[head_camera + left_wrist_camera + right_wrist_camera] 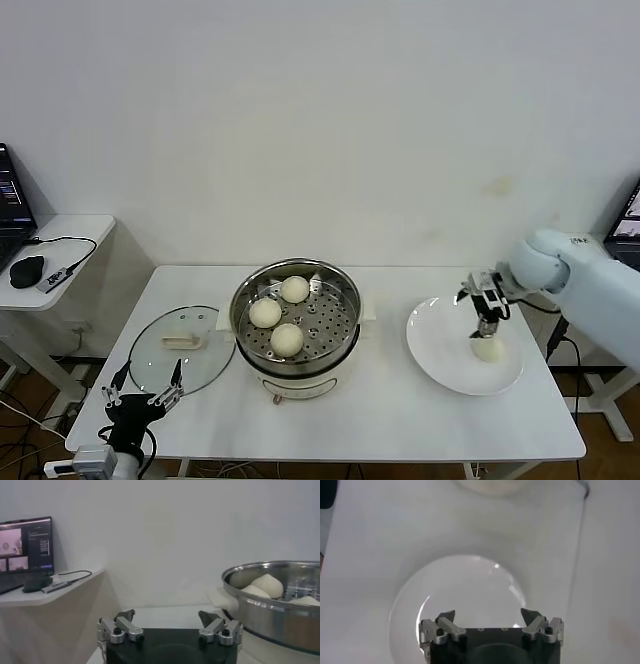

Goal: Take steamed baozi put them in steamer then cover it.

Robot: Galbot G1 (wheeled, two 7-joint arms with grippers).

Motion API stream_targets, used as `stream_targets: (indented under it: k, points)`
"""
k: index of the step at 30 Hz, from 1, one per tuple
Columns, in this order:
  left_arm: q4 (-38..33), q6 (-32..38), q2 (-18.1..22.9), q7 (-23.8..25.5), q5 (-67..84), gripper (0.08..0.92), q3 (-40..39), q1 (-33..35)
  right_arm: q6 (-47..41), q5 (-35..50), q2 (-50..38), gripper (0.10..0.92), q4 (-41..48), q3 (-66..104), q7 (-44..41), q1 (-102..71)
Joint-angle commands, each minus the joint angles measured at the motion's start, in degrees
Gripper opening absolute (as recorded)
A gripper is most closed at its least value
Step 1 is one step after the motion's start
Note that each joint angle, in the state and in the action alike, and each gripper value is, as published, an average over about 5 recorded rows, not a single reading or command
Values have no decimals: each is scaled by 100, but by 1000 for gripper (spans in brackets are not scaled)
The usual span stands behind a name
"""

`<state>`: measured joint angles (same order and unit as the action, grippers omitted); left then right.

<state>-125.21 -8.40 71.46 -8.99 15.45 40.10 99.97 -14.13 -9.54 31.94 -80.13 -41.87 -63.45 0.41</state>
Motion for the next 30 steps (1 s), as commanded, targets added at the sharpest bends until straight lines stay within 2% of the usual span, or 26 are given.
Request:
stream_targets:
  k: [1,25,30]
  points:
    - [17,6,1,1,-5,823,14,13,121,-709,52,823,694,846,37,-1094]
    - [146,6,-39,5,-11,823,41,4,264,-1286,894,823,1764,1147,123,-1316]
    - [156,6,-34,6,-9,823,43,5,266,-1397,945,777,1847,1205,112,-1354]
